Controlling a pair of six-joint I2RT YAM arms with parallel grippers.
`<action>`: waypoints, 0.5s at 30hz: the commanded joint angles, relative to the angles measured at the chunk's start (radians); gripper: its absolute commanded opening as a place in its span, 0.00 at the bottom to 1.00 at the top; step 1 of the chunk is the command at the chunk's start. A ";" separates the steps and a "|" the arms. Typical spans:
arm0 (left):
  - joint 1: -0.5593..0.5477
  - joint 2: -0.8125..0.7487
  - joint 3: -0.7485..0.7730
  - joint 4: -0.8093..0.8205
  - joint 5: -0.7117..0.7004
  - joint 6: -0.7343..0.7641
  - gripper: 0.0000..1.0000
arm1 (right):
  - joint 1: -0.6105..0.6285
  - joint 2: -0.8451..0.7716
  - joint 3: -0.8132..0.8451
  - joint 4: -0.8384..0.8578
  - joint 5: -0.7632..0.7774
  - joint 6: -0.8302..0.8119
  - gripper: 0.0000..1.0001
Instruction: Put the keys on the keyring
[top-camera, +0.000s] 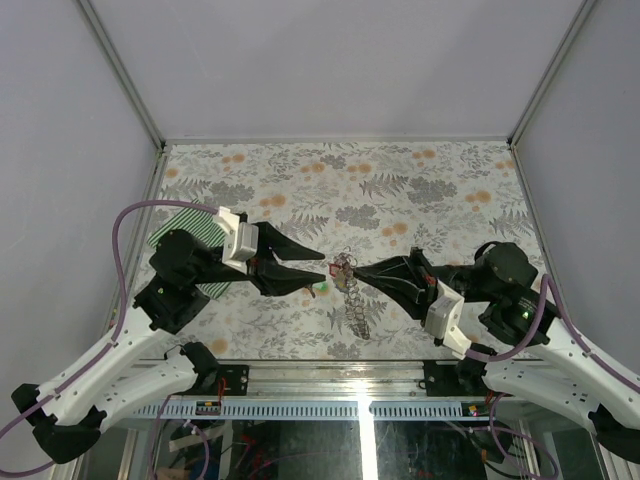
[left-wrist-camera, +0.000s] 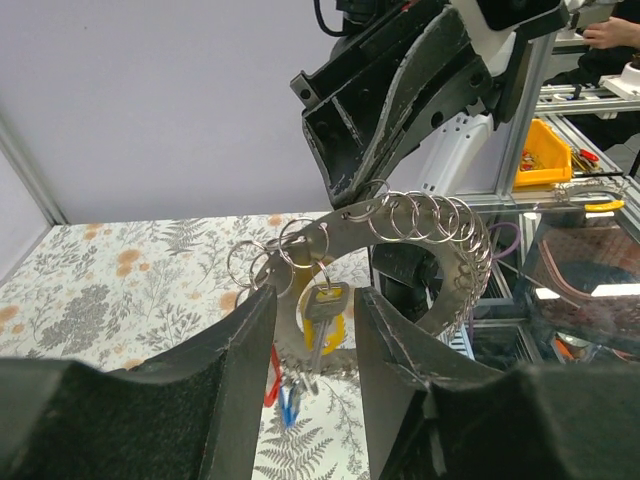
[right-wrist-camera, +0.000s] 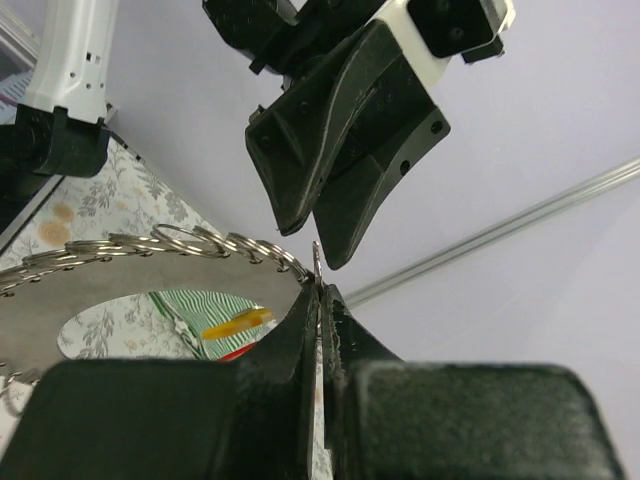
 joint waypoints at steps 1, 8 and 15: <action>-0.003 -0.006 0.037 0.039 0.053 0.014 0.38 | 0.006 -0.014 0.014 0.174 -0.046 0.055 0.00; -0.002 -0.012 0.041 0.063 0.074 0.003 0.37 | 0.006 0.012 0.017 0.217 -0.013 0.188 0.00; -0.003 -0.039 0.038 0.076 0.025 0.012 0.36 | 0.006 0.083 0.141 0.094 0.087 0.473 0.00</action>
